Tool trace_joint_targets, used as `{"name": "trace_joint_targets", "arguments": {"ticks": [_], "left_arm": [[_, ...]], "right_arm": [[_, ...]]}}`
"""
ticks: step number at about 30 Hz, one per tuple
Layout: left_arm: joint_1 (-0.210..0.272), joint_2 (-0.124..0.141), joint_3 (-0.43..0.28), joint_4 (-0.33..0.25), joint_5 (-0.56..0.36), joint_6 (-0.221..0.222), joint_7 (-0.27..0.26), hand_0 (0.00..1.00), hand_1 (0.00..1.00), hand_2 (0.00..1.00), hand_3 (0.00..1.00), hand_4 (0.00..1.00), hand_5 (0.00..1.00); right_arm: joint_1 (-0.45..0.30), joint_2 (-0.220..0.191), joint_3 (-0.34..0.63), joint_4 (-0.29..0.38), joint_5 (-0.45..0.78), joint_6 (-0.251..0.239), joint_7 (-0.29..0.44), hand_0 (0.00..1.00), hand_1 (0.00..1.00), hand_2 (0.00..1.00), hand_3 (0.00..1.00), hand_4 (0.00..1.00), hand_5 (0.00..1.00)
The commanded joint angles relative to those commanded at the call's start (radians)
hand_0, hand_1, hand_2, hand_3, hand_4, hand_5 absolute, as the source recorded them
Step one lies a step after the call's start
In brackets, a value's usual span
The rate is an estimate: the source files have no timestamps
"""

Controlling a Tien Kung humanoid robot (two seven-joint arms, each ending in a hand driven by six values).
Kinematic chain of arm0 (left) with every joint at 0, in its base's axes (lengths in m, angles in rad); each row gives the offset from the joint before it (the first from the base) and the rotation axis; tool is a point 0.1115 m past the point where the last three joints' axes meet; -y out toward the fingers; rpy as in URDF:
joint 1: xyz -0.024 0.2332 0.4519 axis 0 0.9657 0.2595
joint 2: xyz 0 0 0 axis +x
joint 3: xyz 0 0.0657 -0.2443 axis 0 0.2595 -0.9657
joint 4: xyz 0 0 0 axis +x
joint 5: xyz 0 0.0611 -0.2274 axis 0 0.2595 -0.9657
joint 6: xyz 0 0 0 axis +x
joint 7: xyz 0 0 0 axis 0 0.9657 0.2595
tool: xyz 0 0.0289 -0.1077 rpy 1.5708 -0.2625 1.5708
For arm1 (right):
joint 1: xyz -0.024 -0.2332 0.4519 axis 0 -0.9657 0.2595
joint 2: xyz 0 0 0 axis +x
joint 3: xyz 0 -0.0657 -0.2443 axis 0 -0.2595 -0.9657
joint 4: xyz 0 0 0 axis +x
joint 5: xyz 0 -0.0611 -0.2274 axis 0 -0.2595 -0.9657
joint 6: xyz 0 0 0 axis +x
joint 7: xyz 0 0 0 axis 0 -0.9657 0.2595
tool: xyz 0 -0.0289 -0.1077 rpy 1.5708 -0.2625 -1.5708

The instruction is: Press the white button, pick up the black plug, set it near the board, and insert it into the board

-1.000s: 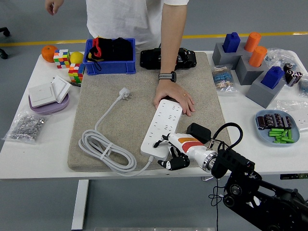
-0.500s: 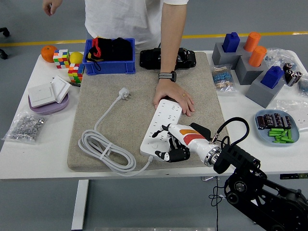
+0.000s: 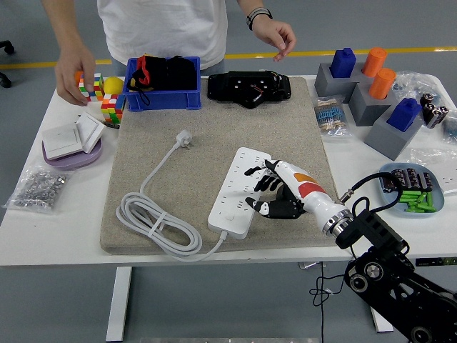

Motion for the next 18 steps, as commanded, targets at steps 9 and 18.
{"name": "trace_joint_targets", "arguments": {"ticks": [9,18], "left_arm": [[-0.003,-0.001,0.001,0.0,0.0,0.0,-0.001,0.708,0.666,0.584,0.682,0.664,0.273],[-0.002,-0.001,-0.001,0.0,0.002,0.0,0.0,0.708,0.666,0.584,0.681,0.664,0.272]], "right_arm": [[-0.012,0.0,0.028,-0.038,-0.011,-0.027,0.016,0.794,0.757,0.729,0.739,0.903,0.218],[-0.014,0.004,0.032,-0.12,-0.027,-0.046,0.03,0.79,0.761,0.734,0.732,0.925,0.209]]}}
